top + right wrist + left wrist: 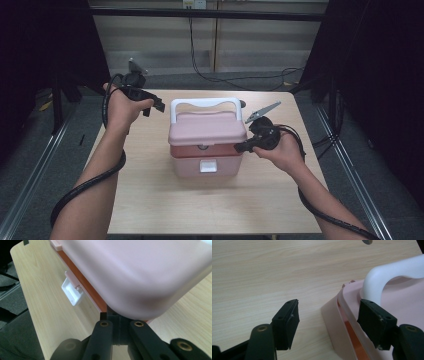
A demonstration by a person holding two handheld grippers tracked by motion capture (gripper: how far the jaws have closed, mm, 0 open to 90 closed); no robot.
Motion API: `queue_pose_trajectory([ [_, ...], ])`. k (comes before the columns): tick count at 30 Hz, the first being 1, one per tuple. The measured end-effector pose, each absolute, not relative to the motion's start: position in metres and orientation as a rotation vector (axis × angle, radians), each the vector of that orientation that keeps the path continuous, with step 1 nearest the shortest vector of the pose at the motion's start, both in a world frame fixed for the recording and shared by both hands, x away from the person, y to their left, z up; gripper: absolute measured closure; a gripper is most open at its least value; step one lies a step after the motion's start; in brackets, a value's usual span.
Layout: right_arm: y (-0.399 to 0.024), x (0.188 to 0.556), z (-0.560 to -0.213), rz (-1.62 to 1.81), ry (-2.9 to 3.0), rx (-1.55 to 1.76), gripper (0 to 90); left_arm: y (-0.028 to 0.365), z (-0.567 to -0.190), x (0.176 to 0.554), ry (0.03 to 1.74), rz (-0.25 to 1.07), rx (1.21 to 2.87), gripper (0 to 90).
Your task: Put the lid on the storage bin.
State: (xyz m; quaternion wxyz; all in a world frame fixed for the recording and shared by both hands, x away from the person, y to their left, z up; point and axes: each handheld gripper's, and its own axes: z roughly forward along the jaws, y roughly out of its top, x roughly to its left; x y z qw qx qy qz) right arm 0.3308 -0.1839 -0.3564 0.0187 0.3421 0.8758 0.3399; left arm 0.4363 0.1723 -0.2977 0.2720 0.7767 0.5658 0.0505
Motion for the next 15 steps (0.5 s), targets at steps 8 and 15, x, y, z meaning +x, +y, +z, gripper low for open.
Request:
queue_pose_trajectory([
  [8, -0.182, 0.327, -0.356, 1.028, 2.721, 1.062, 90.0, 0.177, -0.307, 0.432, 1.517, 0.151, 2.084, 28.0],
  [15, -0.186, 0.323, -0.358, 1.032, 2.717, 1.066, 90.0, 0.181, -0.317, 0.43, 1.529, 0.154, 2.09, 26.7],
])
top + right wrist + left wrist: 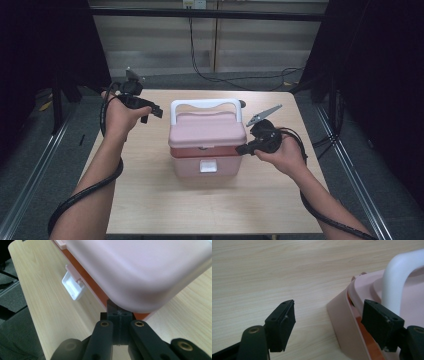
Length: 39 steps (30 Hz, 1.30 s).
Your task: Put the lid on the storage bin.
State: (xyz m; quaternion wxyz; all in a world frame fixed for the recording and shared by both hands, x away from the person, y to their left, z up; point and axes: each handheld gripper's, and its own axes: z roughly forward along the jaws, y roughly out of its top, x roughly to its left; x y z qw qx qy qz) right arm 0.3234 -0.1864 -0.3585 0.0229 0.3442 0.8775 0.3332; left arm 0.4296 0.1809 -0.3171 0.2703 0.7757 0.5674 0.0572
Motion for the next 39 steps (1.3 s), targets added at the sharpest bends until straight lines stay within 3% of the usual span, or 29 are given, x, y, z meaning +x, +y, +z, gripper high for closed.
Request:
queue_pose_trajectory([
  [39, -0.197, 0.316, -0.373, 1.045, 2.72, 1.086, 90.0, 0.207, -0.352, 0.419, 1.584, 0.119, 2.061, 25.8],
])
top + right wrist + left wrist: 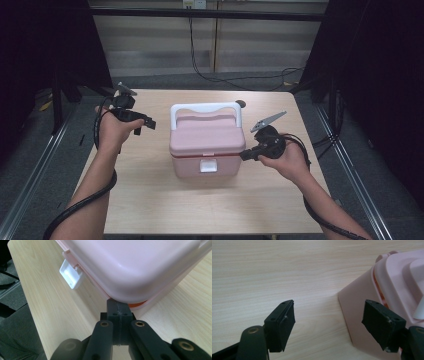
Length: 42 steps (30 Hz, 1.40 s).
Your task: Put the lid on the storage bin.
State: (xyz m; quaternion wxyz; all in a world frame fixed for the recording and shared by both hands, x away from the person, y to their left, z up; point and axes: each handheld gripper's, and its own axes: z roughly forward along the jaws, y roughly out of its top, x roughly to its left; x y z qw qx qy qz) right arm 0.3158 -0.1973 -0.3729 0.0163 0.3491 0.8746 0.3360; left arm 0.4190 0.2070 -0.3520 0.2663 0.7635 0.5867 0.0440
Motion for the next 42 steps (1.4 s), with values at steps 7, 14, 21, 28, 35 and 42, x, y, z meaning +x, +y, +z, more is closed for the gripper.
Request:
queue_pose_trajectory([
  [7, -0.196, 0.313, -0.376, 1.029, 2.726, 1.082, 90.0, 0.211, -0.363, 0.416, 1.601, 0.1, 2.048, 25.4],
  [14, -0.192, 0.313, -0.381, 1.06, 2.732, 1.066, 90.0, 0.215, -0.366, 0.414, 1.603, 0.099, 2.048, 25.4],
  [21, -0.192, 0.312, -0.382, 1.076, 2.729, 1.063, 85.7, 0.218, -0.37, 0.41, 1.599, 0.108, 2.038, 24.1],
  [28, -0.198, 0.308, -0.392, 1.043, 2.722, 1.087, 70.7, 0.222, -0.374, 0.404, 1.581, 0.115, 2.031, 21.4],
  [35, -0.213, 0.303, -0.403, 1.083, 2.668, 1.15, 52.0, 0.229, -0.38, 0.396, 1.556, 0.127, 2.03, 20.7],
  [42, -0.222, 0.299, -0.41, 1.085, 2.622, 1.161, 40.0, 0.234, -0.383, 0.391, 1.54, 0.143, 2.031, 20.6],
])
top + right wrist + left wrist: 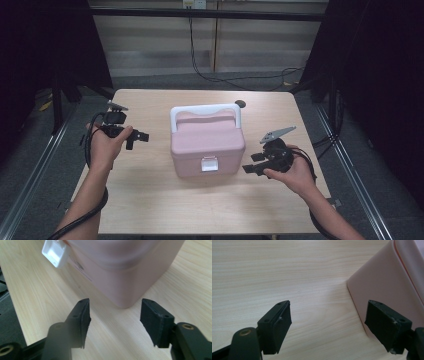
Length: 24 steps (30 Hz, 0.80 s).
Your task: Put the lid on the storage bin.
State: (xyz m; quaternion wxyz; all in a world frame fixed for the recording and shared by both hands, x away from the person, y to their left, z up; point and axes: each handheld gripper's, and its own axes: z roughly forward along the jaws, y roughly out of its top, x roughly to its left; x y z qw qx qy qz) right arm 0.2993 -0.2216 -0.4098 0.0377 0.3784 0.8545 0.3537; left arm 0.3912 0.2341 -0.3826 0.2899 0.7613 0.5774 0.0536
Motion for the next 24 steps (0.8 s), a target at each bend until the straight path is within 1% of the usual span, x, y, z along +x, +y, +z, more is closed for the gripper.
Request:
queue_pose_trajectory([
  [6, -0.227, 0.296, -0.416, 1.085, 2.614, 1.135, 34.3, 0.238, -0.392, 0.385, 1.535, 0.129, 2.033, 17.9],
  [9, -0.228, 0.294, -0.418, 1.093, 2.614, 1.135, 31.7, 0.242, -0.397, 0.383, 1.528, 0.14, 2.043, 17.9],
  [14, -0.231, 0.291, -0.422, 1.11, 2.606, 1.126, 29.1, 0.248, -0.404, 0.378, 1.528, 0.119, 2.032, 17.9],
  [24, -0.24, 0.285, -0.435, 1.082, 2.608, 1.143, 27.7, 0.263, -0.42, 0.369, 1.549, 0.116, 2.014, 17.9],
])
